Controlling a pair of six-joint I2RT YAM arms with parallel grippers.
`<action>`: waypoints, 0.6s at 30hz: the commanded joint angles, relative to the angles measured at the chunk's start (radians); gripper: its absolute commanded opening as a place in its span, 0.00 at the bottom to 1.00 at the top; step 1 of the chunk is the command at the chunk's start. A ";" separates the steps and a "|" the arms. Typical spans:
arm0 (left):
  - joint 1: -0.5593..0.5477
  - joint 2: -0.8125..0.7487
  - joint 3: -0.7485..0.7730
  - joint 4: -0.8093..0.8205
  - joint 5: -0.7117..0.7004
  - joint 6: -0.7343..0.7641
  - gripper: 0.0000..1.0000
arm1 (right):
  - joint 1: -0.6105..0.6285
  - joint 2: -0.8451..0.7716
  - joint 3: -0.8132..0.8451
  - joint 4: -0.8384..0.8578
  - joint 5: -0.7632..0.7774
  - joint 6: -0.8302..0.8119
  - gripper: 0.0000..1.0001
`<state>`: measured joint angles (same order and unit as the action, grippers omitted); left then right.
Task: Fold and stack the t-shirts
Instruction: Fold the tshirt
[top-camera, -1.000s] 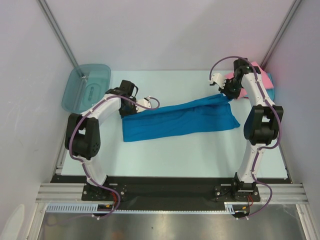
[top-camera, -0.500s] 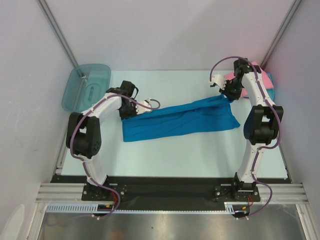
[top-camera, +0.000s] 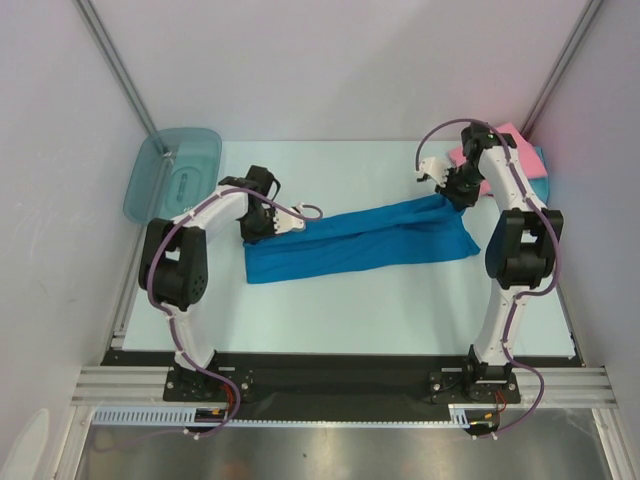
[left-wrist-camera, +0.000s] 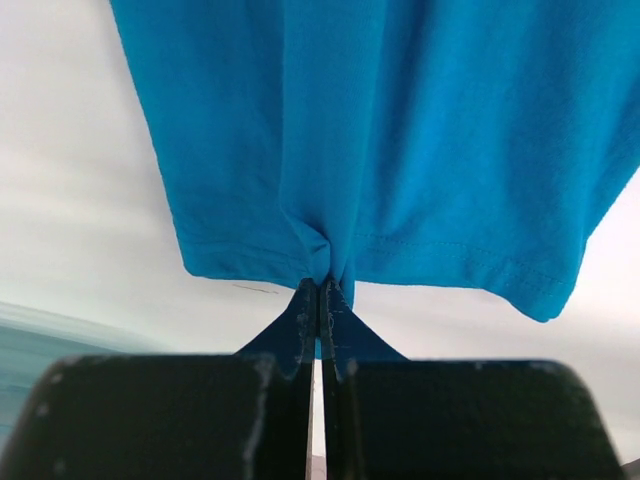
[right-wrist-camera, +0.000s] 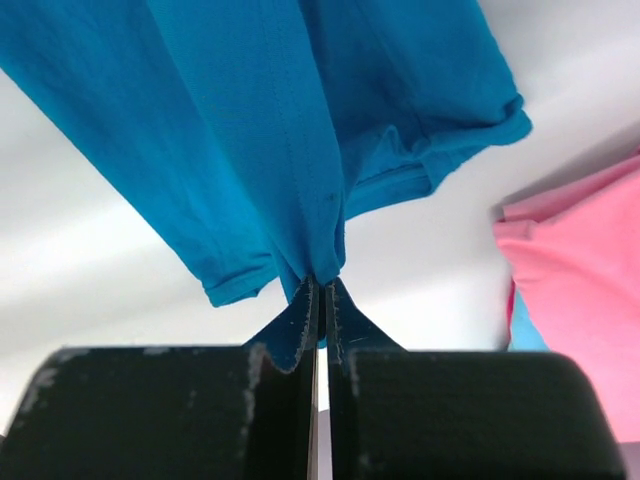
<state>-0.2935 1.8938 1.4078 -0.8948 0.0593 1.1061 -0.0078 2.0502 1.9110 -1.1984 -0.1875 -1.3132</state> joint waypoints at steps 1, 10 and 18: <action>-0.007 0.002 0.046 -0.027 0.004 0.026 0.00 | 0.005 0.005 -0.012 -0.012 0.020 -0.004 0.00; -0.006 0.008 0.048 -0.035 -0.007 0.029 0.25 | 0.049 0.010 -0.046 -0.027 0.065 -0.029 0.49; -0.004 0.007 0.054 -0.070 -0.010 0.047 0.87 | 0.049 0.002 -0.032 -0.043 0.091 -0.061 0.75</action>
<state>-0.2962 1.8984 1.4231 -0.9321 0.0380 1.1316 0.0441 2.0659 1.8614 -1.2110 -0.1143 -1.3468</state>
